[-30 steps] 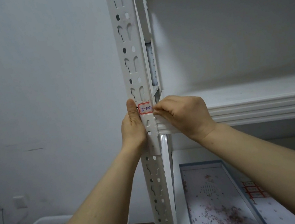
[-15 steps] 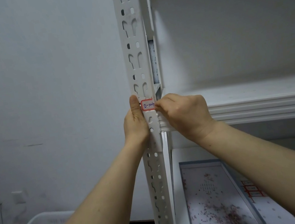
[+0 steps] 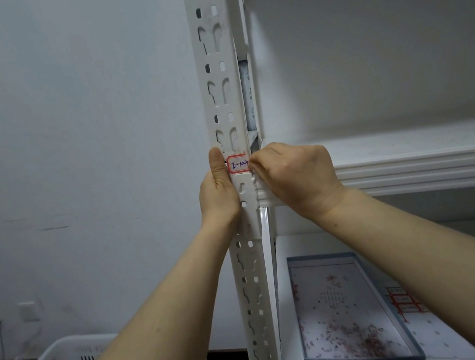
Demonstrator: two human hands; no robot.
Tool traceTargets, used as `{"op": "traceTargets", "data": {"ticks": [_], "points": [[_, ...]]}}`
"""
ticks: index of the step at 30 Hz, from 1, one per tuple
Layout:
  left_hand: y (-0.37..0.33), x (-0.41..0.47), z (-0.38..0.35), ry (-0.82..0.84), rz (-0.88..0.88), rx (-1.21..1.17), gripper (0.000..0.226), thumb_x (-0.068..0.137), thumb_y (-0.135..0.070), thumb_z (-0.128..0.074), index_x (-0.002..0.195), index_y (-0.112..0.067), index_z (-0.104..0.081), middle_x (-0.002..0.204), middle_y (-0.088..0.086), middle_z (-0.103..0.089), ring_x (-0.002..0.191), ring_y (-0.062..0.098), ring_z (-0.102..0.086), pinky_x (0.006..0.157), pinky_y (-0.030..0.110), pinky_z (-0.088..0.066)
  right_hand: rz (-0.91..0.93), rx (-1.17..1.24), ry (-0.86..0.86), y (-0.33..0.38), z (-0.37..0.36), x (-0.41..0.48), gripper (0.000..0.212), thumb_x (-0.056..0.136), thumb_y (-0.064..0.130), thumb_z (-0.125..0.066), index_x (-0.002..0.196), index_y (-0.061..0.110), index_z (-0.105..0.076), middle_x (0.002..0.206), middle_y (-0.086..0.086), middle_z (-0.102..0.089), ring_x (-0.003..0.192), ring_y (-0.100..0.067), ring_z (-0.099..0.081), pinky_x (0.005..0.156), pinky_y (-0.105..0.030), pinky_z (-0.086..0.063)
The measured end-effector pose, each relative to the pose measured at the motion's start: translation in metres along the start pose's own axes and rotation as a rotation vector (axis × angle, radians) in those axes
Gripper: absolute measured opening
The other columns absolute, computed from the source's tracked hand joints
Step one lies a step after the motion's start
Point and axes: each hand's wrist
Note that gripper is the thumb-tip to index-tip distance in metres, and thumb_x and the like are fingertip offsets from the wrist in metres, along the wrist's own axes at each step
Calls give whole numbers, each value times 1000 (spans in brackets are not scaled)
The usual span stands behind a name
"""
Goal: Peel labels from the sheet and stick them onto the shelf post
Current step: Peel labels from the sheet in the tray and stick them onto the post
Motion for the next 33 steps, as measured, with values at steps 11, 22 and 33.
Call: {"op": "traceTargets", "data": {"ticks": [11, 22, 33], "points": [[0, 0, 0, -14, -12, 23, 65, 95, -58, -15, 77, -11, -55, 66, 0, -55, 62, 14, -50, 60, 26, -41, -83, 43, -9, 4, -2, -3, 16, 82, 16, -64, 67, 12, -67, 59, -4, -64, 41, -26, -55, 34, -24, -41], [0, 0, 0, -3, 21, 17, 65, 95, -59, -16, 79, -11, -56, 63, -2, -56, 58, 10, -51, 54, 18, -41, -137, 25, -26, 7, 0, -1, 18, 82, 20, -59, 66, 15, -67, 59, -1, -64, 42, -25, -56, 35, -21, -39], [0, 0, 0, -10, 7, 37, 66, 95, -59, -15, 79, -10, -55, 66, 2, -54, 60, 14, -48, 58, 25, -39, -207, 95, 11, 10, 0, -2, 24, 85, 24, -53, 69, 14, -67, 62, -1, -66, 44, -25, -58, 35, -27, -44]]}}
Point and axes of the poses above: each hand's wrist, its own x-axis towards the middle knuckle, its own z-axis out of the back of the hand, y = z × x
